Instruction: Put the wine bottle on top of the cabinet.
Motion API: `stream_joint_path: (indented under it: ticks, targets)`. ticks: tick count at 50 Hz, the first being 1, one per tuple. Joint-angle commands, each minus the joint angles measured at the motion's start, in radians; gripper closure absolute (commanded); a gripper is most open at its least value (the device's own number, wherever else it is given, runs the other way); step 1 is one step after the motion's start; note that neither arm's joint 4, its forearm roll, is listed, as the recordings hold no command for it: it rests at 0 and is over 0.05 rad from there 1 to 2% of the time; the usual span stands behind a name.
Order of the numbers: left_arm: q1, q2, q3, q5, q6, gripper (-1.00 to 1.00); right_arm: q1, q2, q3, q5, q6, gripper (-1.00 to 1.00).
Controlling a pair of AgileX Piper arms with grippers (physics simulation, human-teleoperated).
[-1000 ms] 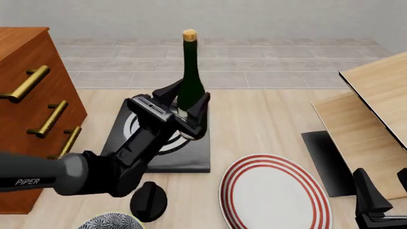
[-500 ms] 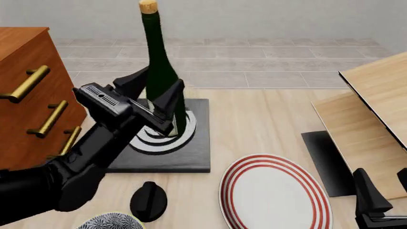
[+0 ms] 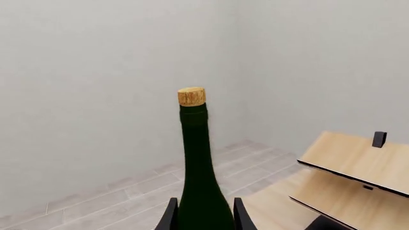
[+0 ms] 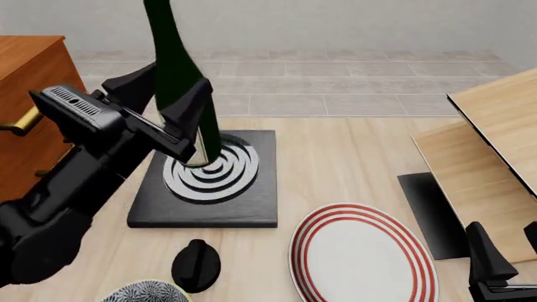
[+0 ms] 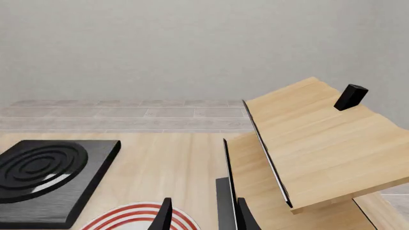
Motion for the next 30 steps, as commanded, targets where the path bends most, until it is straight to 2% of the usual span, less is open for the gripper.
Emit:
stream_joint_path:
  ticks: [1,30]
  targets:
    - [0.029,-0.075,-0.061,0.111,0.027,1.00,0.000,0.000,0.000,0.000,0.000,-1.00]
    - [0.131,-0.137,-0.297,0.405,0.063,1.00,0.000,0.000,0.000,0.000,0.000,-1.00]
